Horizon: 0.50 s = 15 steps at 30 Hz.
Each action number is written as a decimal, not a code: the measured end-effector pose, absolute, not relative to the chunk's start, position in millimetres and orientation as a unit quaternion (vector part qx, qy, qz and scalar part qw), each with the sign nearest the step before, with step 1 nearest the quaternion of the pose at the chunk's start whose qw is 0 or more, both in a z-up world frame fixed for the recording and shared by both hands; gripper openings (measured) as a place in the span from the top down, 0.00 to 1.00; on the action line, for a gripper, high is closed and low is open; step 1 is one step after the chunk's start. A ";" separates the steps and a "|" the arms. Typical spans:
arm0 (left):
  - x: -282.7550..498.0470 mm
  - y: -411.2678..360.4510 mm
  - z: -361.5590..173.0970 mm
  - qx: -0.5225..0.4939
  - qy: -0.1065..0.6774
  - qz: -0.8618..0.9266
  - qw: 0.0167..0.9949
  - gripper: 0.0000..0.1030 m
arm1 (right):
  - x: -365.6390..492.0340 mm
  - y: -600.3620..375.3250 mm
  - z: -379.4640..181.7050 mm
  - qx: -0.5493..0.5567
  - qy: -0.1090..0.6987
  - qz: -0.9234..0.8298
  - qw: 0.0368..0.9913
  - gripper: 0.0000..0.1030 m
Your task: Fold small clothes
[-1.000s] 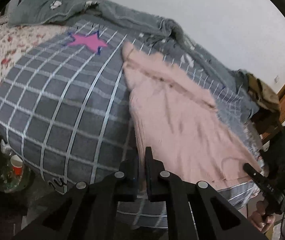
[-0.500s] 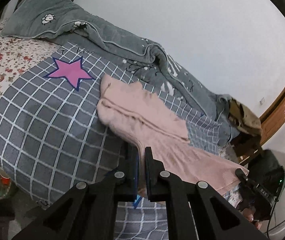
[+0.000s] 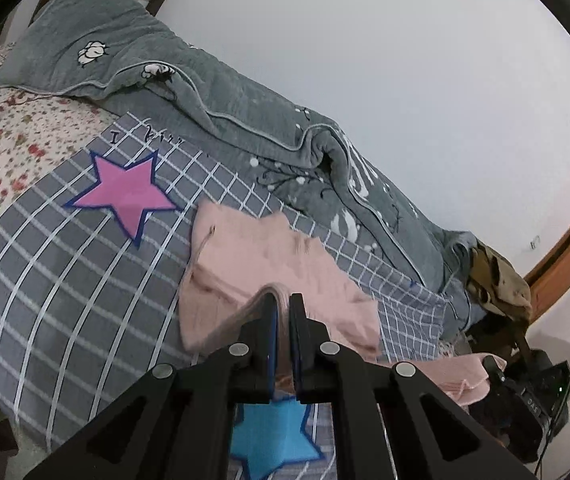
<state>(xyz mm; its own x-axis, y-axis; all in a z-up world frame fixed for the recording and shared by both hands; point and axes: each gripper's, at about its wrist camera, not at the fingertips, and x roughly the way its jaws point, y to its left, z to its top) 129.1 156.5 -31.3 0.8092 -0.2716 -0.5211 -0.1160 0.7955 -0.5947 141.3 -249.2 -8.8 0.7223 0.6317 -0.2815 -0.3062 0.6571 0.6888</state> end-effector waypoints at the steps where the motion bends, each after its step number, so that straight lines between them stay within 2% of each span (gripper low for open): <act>1: 138.8 156.6 -30.5 -0.316 0.306 -0.040 0.897 0.94 | 147.3 -249.4 -9.3 0.318 0.256 0.268 0.873 0.96; 15: 257.3 152.1 -54.8 -0.270 0.337 0.003 0.902 0.94 | 264.7 -243.8 -36.4 0.326 0.265 0.250 0.872 0.96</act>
<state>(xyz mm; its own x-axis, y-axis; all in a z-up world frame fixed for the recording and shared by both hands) 257.3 152.1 -54.8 0.7728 -0.1767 -0.6096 -0.1869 0.8545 -0.4847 264.7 -243.8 -36.4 0.7344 0.6087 -0.3001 -0.2621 0.6623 0.7019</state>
